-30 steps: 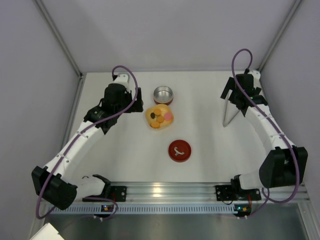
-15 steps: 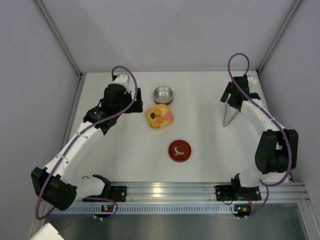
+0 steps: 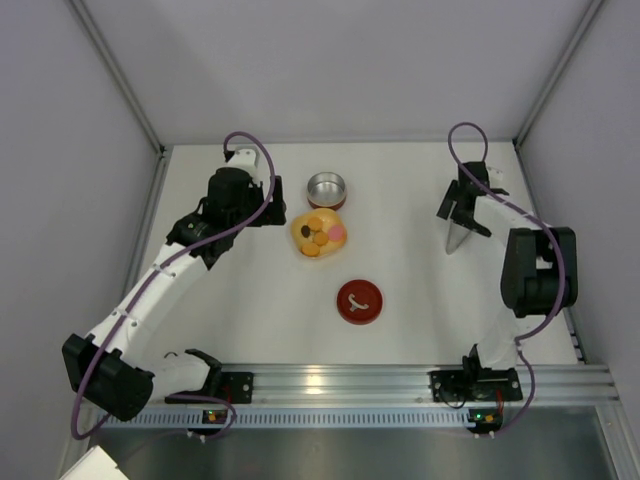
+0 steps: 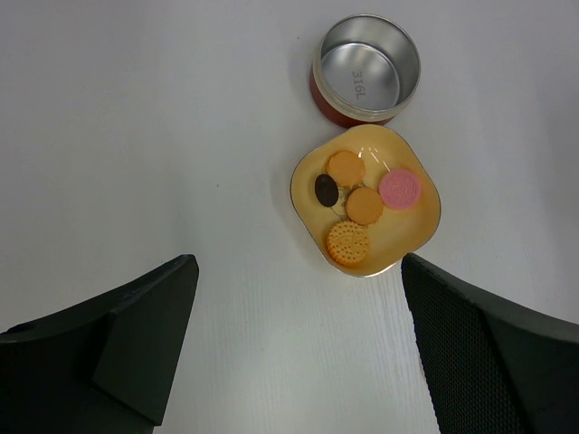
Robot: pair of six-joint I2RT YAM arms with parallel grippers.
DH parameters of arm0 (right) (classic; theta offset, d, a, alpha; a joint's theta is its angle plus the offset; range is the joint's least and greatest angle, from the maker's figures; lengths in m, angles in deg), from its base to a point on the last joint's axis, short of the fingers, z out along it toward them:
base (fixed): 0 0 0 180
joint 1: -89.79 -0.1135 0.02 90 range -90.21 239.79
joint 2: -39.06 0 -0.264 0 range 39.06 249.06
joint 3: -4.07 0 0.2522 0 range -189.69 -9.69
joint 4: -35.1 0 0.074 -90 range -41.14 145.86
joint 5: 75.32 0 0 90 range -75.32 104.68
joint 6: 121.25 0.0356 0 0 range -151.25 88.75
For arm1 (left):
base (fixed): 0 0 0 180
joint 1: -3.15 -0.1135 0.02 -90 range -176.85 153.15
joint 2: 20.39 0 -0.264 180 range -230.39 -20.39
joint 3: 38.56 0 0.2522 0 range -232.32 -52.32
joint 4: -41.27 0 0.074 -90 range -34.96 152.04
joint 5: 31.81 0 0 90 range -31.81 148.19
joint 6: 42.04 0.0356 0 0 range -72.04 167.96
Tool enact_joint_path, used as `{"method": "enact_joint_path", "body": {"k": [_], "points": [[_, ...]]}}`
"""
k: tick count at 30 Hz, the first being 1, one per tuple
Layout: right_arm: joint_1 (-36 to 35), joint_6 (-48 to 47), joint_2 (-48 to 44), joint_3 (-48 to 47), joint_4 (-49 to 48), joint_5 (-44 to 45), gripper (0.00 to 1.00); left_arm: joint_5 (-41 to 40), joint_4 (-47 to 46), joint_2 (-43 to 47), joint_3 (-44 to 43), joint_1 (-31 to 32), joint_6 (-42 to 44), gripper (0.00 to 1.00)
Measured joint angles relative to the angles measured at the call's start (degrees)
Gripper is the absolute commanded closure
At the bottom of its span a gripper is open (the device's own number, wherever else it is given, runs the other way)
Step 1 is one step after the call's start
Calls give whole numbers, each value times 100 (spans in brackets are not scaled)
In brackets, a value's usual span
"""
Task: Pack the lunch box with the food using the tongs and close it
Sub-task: Pick up the clamp at the center of the board.
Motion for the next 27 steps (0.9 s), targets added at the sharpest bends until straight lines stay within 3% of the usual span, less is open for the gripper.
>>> {"method": "enact_joint_path", "body": {"k": [13,22,27], "points": [[315,-7,568,-17,-232,-103,1,-7,4,0,2,0,2,1],[422,-55,841,-275,-365,-446,21,-2,4,-2,2,0,2,1],[422,-142,850,-304,-354,-553,44,17,4,-2,2,0,0,1]]}}
